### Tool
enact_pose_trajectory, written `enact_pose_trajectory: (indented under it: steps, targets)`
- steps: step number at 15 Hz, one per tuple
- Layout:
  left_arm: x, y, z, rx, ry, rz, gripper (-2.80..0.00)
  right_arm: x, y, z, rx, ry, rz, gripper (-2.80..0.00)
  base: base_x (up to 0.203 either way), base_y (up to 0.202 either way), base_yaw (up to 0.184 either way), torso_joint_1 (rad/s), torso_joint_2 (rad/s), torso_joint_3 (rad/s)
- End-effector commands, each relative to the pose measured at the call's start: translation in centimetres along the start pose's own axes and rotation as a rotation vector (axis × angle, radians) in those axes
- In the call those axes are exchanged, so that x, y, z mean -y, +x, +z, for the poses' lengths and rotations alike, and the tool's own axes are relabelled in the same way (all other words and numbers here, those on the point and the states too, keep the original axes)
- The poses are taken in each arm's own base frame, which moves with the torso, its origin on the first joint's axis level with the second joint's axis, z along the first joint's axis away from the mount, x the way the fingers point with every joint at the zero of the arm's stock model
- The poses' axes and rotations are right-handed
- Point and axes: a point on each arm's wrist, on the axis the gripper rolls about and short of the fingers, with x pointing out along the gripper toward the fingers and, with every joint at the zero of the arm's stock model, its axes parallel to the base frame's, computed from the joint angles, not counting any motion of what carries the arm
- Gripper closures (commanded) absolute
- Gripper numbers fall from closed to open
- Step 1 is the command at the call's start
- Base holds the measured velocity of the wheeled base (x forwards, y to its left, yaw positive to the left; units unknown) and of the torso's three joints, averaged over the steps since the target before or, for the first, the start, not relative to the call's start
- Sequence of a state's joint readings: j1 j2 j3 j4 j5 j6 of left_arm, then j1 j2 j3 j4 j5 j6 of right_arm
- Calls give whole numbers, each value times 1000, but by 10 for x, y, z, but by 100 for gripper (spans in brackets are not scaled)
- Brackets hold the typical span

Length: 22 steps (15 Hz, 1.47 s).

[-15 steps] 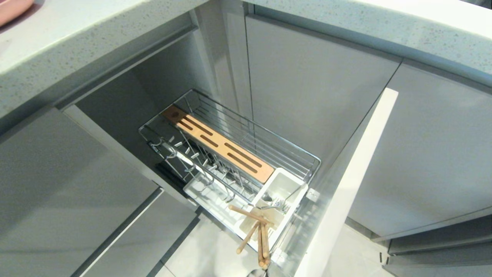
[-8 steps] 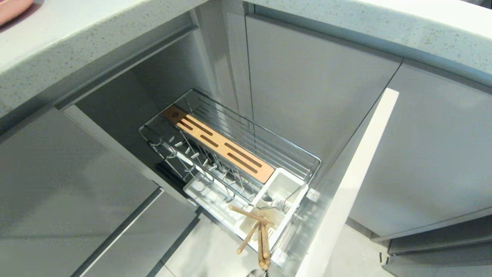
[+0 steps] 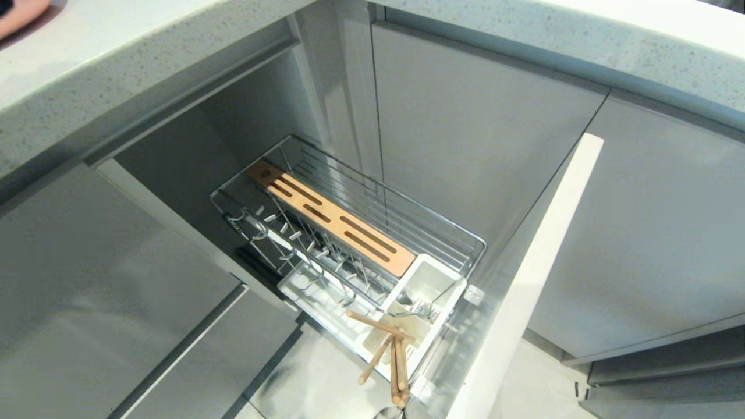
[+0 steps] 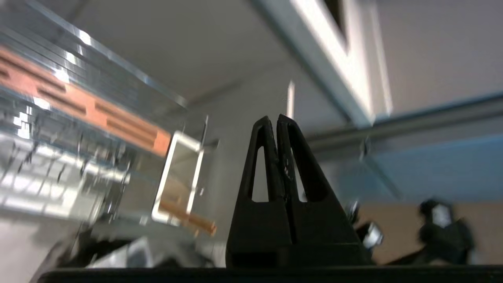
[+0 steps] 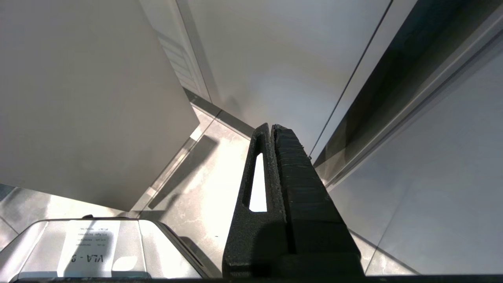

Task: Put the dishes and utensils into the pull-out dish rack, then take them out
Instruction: Take the fork out of the cupboard

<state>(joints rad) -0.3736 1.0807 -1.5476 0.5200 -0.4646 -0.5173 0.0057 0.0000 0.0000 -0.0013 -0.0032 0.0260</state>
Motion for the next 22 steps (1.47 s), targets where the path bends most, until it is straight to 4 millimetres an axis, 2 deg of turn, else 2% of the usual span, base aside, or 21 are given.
enact_pose_trajectory:
  steps: [1, 5, 10, 13, 16, 20, 22]
  targets:
    - [-8, 22, -8, -112, 4, -16, 0, 0, 0, 0, -1, 0, 0, 0, 0, 0, 0, 0, 0, 0]
    - [-12, 52, -27, -234, 39, 3, 0, 0, 0, 0, -1, 0, 0, 0, 0, 0, 0, 0, 0, 0]
    - [-10, 120, -71, -348, 103, 251, 0, 0, 0, 0, -1, 0, 1, 0, 0, 0, 0, 0, 0, 0]
    - [-11, 135, -81, -383, 89, 280, 0, 0, 0, 0, -1, 0, 0, 0, 0, 0, 0, 0, 0, 0]
    - [-6, 157, -102, -430, 69, 306, 0, 0, 0, 0, -1, 0, 0, 0, 0, 0, 0, 0, 0, 0]
    - [9, 191, -129, -362, -9, 490, 0, 0, 0, 0, 0, 0, 1, 0, 0, 0, 0, 0, 0, 0]
    - [11, 190, -135, -383, 7, 526, 0, 0, 0, 0, -1, 0, 0, 0, 0, 0, 0, 0, 0, 0]
